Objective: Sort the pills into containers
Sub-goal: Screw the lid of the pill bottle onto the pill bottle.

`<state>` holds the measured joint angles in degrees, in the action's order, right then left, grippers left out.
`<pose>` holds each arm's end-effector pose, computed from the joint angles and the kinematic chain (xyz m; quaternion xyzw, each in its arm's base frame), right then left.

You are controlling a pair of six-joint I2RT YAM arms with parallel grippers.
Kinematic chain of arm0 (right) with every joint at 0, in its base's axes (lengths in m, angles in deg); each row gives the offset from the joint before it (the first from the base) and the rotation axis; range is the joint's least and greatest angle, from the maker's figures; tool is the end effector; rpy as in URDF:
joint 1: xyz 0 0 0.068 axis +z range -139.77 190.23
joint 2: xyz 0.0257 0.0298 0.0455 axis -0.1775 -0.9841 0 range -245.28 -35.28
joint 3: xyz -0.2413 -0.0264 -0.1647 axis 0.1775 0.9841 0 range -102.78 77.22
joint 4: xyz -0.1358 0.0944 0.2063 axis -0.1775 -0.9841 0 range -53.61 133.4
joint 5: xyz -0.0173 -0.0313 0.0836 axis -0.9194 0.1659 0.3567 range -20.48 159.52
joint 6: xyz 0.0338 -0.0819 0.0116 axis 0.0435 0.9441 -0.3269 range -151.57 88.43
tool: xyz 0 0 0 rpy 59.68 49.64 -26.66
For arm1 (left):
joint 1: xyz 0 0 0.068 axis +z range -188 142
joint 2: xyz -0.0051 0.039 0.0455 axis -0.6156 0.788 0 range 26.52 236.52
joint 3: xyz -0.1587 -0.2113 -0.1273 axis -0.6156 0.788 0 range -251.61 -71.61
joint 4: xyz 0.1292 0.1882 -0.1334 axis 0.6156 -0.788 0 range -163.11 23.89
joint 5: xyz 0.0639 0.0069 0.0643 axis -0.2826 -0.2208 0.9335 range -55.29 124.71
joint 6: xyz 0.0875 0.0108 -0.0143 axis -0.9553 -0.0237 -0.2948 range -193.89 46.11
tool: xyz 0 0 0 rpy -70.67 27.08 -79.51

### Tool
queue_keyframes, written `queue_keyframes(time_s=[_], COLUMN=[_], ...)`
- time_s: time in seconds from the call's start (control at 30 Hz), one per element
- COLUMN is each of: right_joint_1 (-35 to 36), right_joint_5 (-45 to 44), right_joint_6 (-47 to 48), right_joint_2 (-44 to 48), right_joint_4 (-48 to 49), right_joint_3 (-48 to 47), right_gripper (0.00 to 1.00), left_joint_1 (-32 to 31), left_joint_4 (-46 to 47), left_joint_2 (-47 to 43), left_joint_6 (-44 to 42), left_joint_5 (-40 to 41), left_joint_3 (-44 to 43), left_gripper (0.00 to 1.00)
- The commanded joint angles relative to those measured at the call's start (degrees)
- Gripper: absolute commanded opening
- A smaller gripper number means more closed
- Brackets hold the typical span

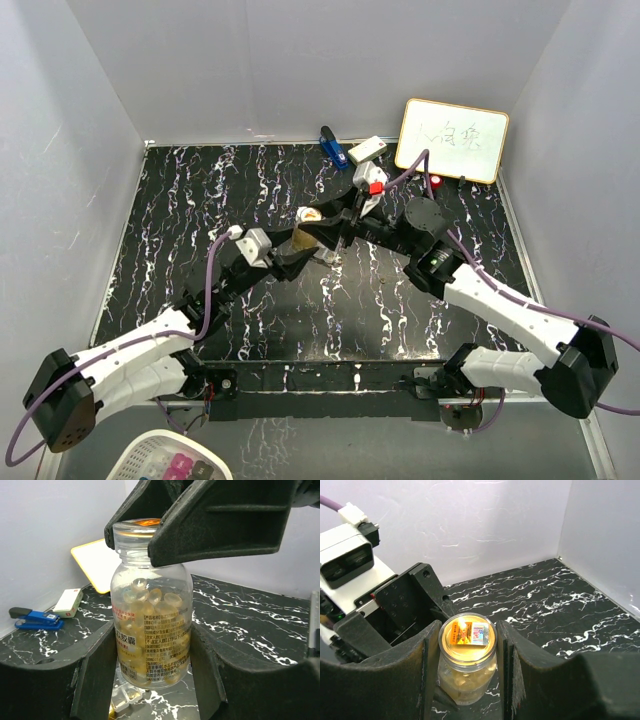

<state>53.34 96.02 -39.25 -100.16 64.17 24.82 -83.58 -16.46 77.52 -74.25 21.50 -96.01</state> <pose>0.1932 0.2296 0.3976 -0.3589 0.5538 0.4512 0.6008 0.1470 -0.1762 0.3369 0.3022 0.4671 -0.3771 0.7405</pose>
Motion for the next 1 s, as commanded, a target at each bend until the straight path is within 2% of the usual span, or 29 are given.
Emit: queue_keyframes(time_s=[0.0, 0.4, 0.83, 0.97], right_joint_1=[1.0, 3.9, 8.4, 9.6], right_joint_5=[-5.3, -17.4, -38.9, -41.8], right_joint_6=[-1.3, -1.1, 5.9, 6.9], right_joint_2=[-4.3, -7.0, -9.0, -9.7], right_joint_4=[-1.6, -4.2, -8.9, -9.1], right_joint_3=[-0.2, -2.6, -5.1, -5.1], right_gripper=[0.0, 0.0, 0.0, 0.0], left_joint_1=[-1.2, -1.2, -1.2, -1.2], left_joint_4=[11.8, 10.2, 6.3, 5.7], left_joint_2=[0.4, 2.4, 2.3, 1.9], left_joint_6=[-3.7, -9.9, -9.8, -10.5], left_joint_5=[-5.7, -5.8, -4.4, -4.0], left_joint_3=[-7.3, -10.9, -12.5, -13.1], left_gripper=[0.0, 0.0, 0.0, 0.0])
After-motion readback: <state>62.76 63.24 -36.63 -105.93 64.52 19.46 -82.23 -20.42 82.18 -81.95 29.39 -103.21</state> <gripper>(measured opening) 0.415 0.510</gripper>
